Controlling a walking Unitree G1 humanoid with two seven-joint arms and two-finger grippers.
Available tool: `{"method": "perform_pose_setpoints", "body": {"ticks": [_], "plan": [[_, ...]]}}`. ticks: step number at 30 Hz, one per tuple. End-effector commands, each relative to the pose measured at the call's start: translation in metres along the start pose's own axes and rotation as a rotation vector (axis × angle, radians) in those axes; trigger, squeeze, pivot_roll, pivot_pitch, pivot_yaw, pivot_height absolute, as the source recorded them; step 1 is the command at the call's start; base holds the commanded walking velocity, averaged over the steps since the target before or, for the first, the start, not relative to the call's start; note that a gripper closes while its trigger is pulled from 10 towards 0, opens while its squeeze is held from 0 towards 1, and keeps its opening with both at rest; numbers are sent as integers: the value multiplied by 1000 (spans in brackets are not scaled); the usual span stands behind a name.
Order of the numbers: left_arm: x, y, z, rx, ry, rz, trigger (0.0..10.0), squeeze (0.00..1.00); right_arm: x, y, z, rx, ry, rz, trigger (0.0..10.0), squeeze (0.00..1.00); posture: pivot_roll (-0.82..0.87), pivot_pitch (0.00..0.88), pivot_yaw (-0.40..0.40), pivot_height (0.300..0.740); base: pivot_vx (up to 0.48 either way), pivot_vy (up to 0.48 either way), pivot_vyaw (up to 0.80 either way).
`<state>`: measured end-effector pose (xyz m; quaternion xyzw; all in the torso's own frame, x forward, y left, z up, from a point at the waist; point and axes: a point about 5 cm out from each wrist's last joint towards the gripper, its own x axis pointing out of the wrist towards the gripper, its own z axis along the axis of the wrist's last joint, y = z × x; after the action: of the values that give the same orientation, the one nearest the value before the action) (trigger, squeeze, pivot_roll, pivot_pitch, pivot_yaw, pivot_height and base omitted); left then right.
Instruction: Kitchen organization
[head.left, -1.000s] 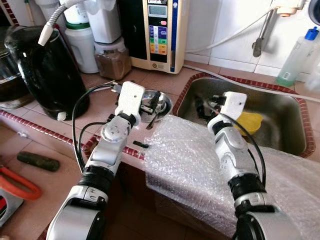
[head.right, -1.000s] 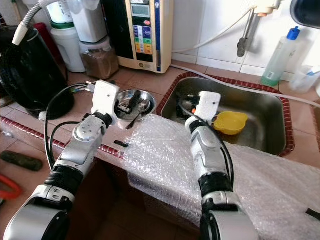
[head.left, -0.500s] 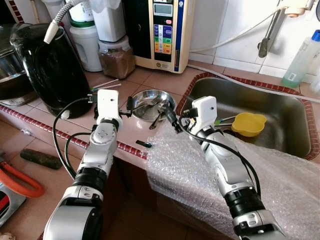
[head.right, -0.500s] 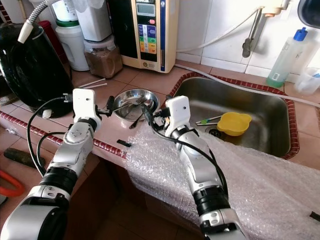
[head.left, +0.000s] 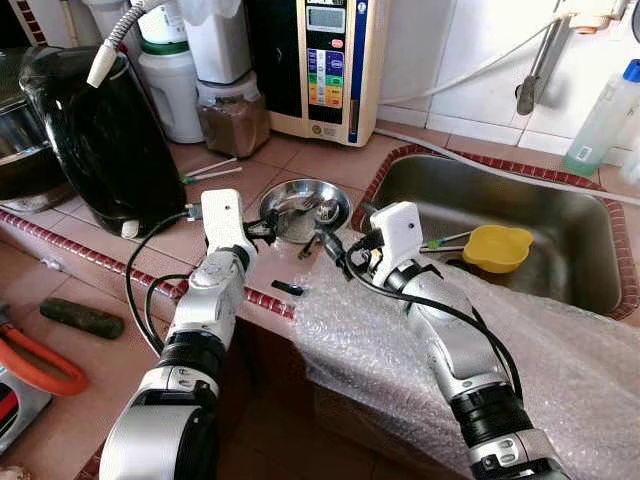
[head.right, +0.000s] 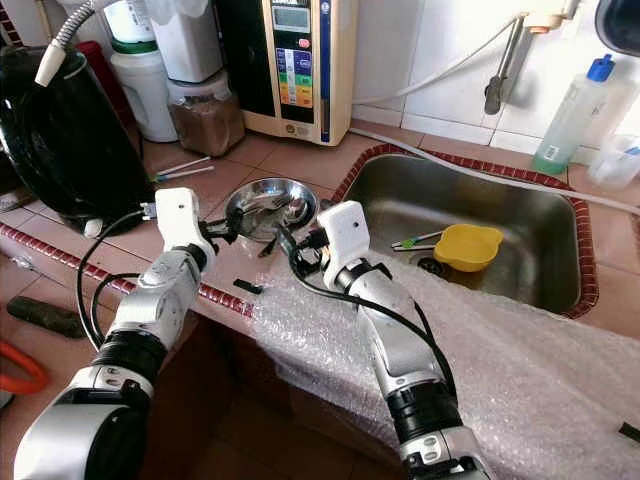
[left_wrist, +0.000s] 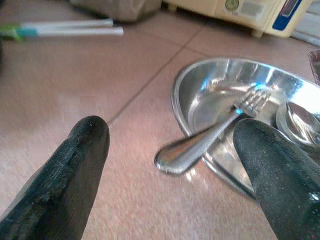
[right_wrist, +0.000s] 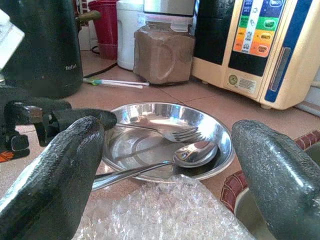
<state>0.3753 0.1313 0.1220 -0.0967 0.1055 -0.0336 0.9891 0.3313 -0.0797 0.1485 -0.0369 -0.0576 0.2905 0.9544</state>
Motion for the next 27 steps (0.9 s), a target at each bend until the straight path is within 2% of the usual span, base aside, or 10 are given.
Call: {"method": "perform_pose_setpoints", "body": {"ticks": [1, 2, 3, 27], "plan": [[3, -4, 6, -21, 3, -17, 6275, 0, 1, 2, 7, -16, -20, 9, 10000, 0, 48, 0, 52, 740, 0, 0, 0], [3, -4, 6, -24, 4, -22, 2745, 0, 1, 2, 7, -16, -19, 9, 10000, 0, 48, 0, 53, 740, 0, 0, 0], [3, -4, 7, -30, 4, -22, 0, 0, 1, 3, 6, -17, -16, 9, 10000, 0, 49, 0, 53, 740, 0, 0, 0], [6, -6, 6, -240, 69, -36, 0, 0, 4, 6, 3, -32, 17, 23, 10000, 0, 51, 0, 57, 740, 0, 0, 0]]}}
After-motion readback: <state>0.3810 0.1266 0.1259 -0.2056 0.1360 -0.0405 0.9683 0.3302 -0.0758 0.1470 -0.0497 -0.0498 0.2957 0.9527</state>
